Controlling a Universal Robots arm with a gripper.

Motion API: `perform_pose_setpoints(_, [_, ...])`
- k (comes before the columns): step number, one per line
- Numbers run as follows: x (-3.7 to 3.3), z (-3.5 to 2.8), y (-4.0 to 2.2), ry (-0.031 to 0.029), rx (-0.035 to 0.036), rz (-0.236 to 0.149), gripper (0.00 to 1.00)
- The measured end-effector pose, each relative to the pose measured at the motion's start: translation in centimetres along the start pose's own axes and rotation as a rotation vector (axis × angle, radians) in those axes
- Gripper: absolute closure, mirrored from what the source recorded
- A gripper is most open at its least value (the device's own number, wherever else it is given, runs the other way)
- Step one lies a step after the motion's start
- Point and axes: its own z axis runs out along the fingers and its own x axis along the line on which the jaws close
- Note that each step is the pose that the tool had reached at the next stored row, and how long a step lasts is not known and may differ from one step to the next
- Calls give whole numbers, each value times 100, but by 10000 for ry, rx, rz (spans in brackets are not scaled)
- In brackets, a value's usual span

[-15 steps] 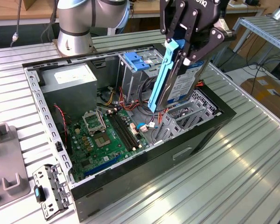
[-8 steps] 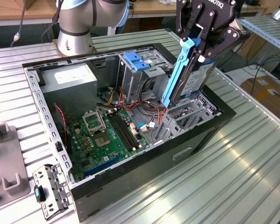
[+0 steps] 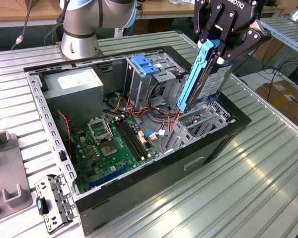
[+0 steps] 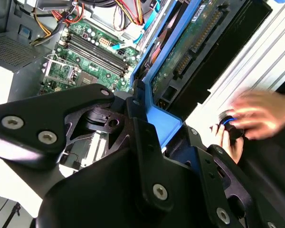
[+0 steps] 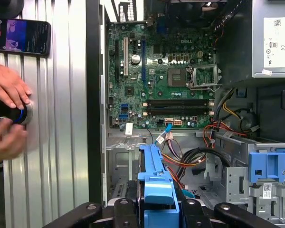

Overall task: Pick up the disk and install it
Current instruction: 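Insert the disk into the insertion slot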

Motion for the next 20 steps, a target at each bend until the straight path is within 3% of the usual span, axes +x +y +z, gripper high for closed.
perform_pose_setpoints(10, [-1,20,-12,5,0,0,63])
perform_pose_setpoints(15, [-5,131,-80,8,-7,260,63])
perform_pose_setpoints(20, [-4,221,-107,4,-4,157,63])
